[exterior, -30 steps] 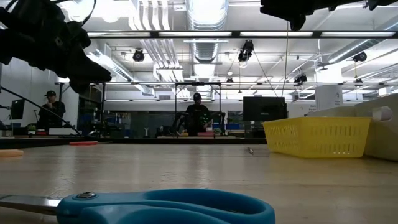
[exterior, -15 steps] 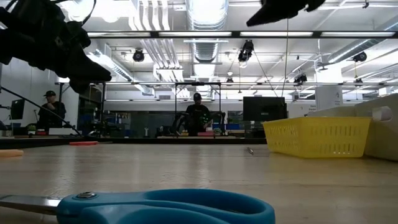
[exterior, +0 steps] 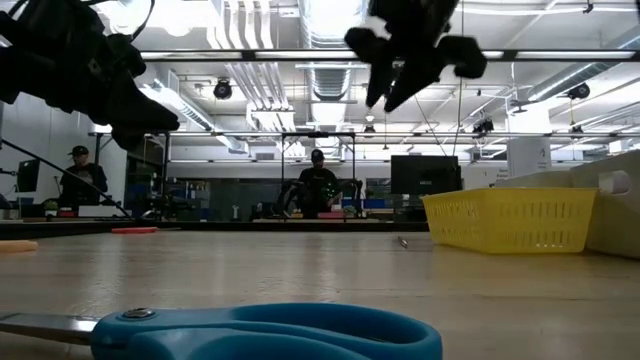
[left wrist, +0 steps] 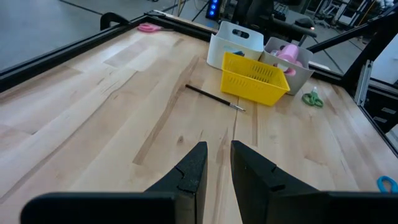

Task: Pick & Place Paint Supplies
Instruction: Put the black paint brush into the white bin

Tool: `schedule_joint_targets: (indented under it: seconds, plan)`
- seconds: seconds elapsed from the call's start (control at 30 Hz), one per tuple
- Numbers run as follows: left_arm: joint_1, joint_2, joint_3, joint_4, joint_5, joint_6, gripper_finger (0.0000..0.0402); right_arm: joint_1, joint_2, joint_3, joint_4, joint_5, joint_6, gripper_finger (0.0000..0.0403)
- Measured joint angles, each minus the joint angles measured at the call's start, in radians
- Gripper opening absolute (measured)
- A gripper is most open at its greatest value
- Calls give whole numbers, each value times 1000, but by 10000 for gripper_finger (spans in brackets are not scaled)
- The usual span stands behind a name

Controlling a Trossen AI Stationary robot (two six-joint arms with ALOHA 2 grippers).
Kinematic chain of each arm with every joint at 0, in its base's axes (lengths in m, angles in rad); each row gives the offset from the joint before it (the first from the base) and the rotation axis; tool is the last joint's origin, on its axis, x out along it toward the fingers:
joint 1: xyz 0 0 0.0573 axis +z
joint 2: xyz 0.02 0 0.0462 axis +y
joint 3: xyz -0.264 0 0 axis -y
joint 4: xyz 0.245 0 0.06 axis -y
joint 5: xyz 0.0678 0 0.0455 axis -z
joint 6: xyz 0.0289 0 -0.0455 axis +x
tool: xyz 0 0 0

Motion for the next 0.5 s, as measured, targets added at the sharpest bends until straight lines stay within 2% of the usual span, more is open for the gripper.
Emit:
schedule_joint_targets:
  seconds: [0.23, 0.5]
  plan:
    - [0, 0, 0, 0, 0, 0, 72, -15, 165, 100, -120, 0, -110, 134]
    - [0, 0, 0, 0, 0, 0, 72, -25, 271, 79, -152, 1, -198, 134]
